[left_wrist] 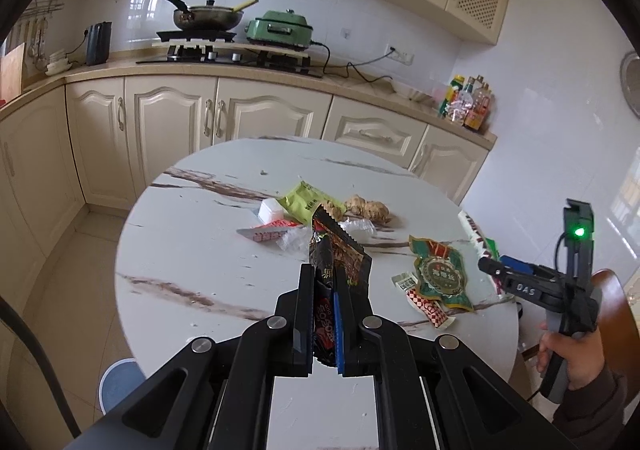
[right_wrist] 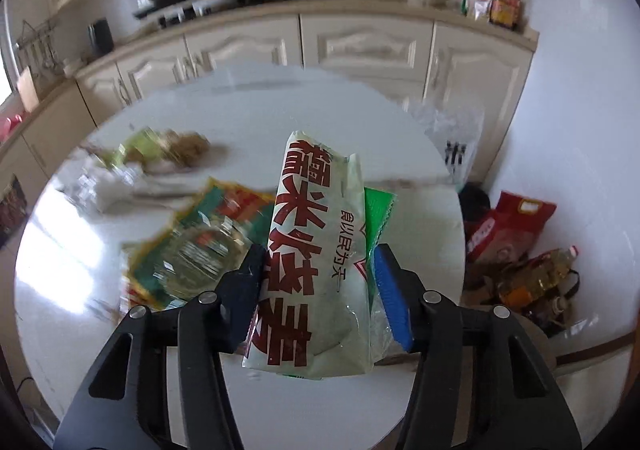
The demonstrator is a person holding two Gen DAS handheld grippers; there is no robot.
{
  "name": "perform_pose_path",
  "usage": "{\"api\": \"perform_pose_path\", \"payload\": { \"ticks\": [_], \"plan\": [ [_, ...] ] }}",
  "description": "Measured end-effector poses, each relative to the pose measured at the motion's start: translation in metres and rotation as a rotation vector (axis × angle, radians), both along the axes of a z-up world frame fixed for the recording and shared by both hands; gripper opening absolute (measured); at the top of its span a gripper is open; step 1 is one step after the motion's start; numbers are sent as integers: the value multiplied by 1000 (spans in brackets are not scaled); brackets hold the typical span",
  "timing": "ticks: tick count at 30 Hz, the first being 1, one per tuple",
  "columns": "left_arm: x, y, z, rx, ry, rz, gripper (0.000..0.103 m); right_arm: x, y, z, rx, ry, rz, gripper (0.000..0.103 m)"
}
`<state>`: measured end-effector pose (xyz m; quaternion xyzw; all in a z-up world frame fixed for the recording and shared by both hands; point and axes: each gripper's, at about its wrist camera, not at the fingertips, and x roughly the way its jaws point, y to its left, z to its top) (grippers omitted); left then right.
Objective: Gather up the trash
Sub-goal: 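Carry both items over the blue bin and open both tools to drop them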
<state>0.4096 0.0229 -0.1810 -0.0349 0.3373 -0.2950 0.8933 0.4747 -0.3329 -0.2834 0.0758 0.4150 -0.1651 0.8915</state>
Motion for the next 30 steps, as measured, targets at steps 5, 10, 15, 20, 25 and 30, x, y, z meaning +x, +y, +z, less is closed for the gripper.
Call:
{"api": "perform_pose_path", "payload": {
  "ticks": [5, 10, 15, 20, 25, 30],
  "plan": [
    [-12, 37, 13, -32, -28, 33, 4, 0, 56, 42, -26, -88, 112, 53],
    [-25, 91, 18, -70, -39, 110, 4, 22, 156, 68, -36, -158, 323, 53],
    [-36, 166, 11, -55, -35, 240, 4, 59, 280, 48, 2, -122, 589, 53],
    [-36, 247, -24, -11, 48, 392, 4, 85, 386, 4, 41, -50, 783, 54],
    [-17, 298, -87, 6, 204, 464, 4, 110, 458, -69, 20, 88, 879, 54],
    [22, 317, -170, 3, 405, 464, 4, 137, 495, -168, -27, 286, 902, 54]
  ]
}}
